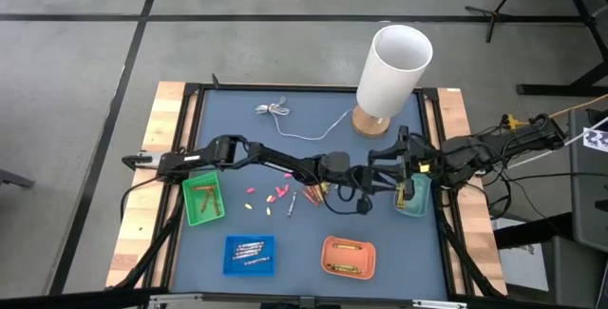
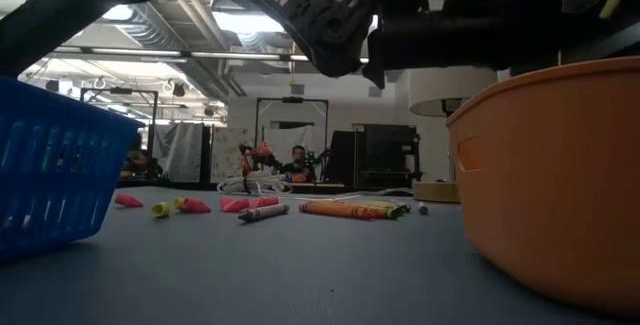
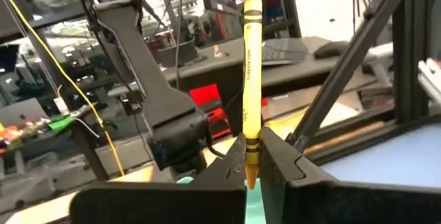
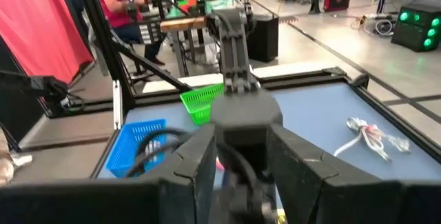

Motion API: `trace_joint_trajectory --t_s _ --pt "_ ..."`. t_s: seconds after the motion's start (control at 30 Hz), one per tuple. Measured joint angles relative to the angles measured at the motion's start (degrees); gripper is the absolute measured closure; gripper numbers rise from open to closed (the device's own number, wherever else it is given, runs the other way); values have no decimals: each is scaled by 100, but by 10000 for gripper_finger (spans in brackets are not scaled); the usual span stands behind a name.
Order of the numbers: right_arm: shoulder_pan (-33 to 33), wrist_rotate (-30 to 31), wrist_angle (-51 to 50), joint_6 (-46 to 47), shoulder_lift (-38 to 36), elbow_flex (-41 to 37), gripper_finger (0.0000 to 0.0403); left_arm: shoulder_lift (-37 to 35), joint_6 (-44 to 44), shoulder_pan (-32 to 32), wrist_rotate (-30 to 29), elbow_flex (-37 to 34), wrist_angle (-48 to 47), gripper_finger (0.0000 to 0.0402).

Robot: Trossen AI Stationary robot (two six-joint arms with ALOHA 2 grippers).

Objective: Sort crayons
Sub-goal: Put the yellow crayon into the dark green bin

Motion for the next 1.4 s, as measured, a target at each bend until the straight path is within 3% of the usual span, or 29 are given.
trace_joint_trajectory --t_s 0.23,0.43,0.63,1.0,1.23,1.4 --pt "0 -261 -1024 295 -534 7 272 0 -903 -27 5 0 -143 401" --pt "0 -301 -2218 1088 -1314 4 272 0 -912 -98 8 2 -230 401" --pt "2 -903 -3182 1966 -1830 4 272 0 -1024 -118 10 0 -190 401" --pt "2 -2713 -3370 2288 -1923 4 272 0 -1822 -118 83 0 171 401" --pt "2 -2791 -3370 2406 -1919 4 272 0 -2431 -120 196 0 688 401" --pt "2 -2481 -3370 2370 -1917 4 272 0 -2665 -118 145 0 903 401"
